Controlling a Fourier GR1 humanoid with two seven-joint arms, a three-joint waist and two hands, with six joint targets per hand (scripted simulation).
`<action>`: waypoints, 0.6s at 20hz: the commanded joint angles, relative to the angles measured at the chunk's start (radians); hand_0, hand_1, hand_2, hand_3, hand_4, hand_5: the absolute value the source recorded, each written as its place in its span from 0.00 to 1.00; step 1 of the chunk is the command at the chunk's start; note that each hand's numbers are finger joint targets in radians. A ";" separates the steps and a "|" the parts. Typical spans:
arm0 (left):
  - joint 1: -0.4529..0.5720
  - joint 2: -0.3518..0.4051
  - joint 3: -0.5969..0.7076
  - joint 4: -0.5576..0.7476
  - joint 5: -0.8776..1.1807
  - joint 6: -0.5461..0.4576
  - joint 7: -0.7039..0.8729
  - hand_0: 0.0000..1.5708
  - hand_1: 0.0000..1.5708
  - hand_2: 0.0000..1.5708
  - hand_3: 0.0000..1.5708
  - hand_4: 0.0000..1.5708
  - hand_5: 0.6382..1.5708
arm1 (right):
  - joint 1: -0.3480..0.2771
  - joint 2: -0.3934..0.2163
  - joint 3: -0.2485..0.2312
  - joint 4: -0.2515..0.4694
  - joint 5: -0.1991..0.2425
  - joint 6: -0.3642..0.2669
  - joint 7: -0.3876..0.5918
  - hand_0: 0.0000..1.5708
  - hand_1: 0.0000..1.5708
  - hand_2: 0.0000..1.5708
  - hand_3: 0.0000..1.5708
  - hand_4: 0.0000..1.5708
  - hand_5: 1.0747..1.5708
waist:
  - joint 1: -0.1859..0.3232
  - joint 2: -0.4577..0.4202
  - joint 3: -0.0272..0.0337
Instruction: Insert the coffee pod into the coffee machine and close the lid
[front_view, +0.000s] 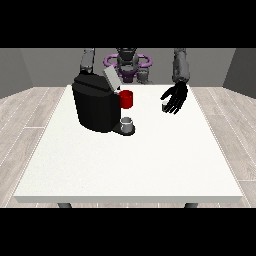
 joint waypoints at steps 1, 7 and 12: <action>-0.064 0.011 -0.004 0.056 -0.075 0.092 -0.064 0.68 0.68 0.70 0.58 0.29 1.00 | -0.050 -0.008 -0.004 0.013 -0.003 0.015 -0.001 0.00 0.00 0.00 0.00 0.00 1.00 | -0.020 0.050 -0.0001; -0.046 0.017 -0.067 0.159 -0.202 0.142 -0.080 0.48 0.48 0.61 0.52 0.22 1.00 | -0.014 0.026 0.066 -0.004 -0.013 -0.020 -0.016 0.00 0.00 0.00 0.00 0.00 1.00 | -0.038 0.037 -0.0003; -0.080 0.040 -0.114 0.181 -0.258 -0.007 -0.006 0.48 0.48 0.59 0.49 0.22 1.00 | -0.043 0.014 -0.006 0.086 -0.019 0.004 -0.015 0.00 0.00 0.00 0.00 0.00 1.00 | -0.013 -0.012 0.0003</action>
